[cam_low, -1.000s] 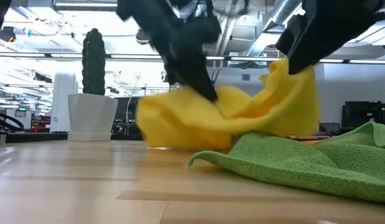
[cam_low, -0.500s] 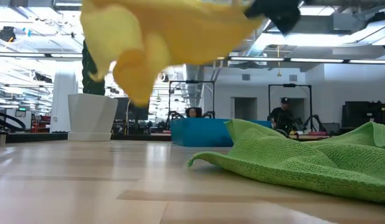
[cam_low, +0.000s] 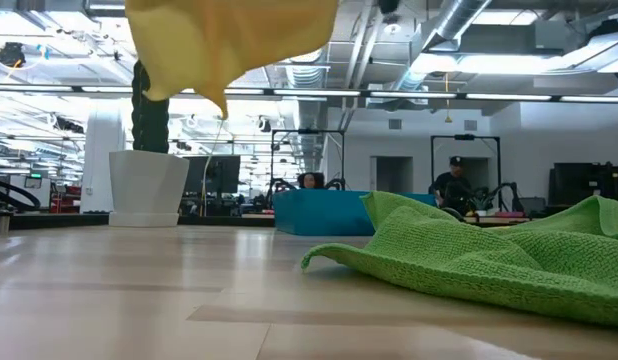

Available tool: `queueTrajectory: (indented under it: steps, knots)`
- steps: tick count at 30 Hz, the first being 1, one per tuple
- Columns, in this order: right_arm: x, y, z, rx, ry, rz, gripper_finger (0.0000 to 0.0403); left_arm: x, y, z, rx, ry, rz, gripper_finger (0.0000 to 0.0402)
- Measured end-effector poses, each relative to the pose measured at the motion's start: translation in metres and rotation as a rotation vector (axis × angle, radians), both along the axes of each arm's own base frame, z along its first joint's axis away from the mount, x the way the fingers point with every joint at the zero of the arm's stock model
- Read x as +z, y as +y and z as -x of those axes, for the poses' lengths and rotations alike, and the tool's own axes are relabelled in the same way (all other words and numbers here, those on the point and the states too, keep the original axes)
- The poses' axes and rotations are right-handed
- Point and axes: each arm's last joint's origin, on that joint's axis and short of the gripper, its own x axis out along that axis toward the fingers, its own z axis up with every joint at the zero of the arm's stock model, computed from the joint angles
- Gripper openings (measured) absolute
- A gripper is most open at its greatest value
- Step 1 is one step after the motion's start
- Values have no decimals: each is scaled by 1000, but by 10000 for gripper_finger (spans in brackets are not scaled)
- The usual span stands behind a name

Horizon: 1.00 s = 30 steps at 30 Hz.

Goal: Fold microfiber towels
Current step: Fold the yellow microfiber cloth

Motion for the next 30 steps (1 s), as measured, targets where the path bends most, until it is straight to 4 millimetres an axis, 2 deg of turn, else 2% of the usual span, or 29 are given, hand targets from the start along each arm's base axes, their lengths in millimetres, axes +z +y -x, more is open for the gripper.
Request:
queueTrajectory:
  steps: [3,8,12,16,20,23,30]
  knots:
    - [-1,7,-10,23,13,23,17,-3,-7,-4,-47,22,7,67]
    - [-8,9,-21,17,40,7,24,-18,-26,-23,-237,143,-56,131]
    - [-13,13,-20,21,81,-12,24,-36,-42,-41,-313,247,-103,192]
    - [-18,17,-17,35,137,-2,19,-58,-52,-54,-303,388,-175,235]
    - [-21,22,-14,45,176,-13,23,-80,-64,-68,-304,497,-240,249]
    - [-24,27,-11,48,214,-33,28,-97,-77,-68,-310,516,-298,249]
    - [-26,34,-9,71,236,-27,20,-129,-111,-63,-264,254,-327,249]
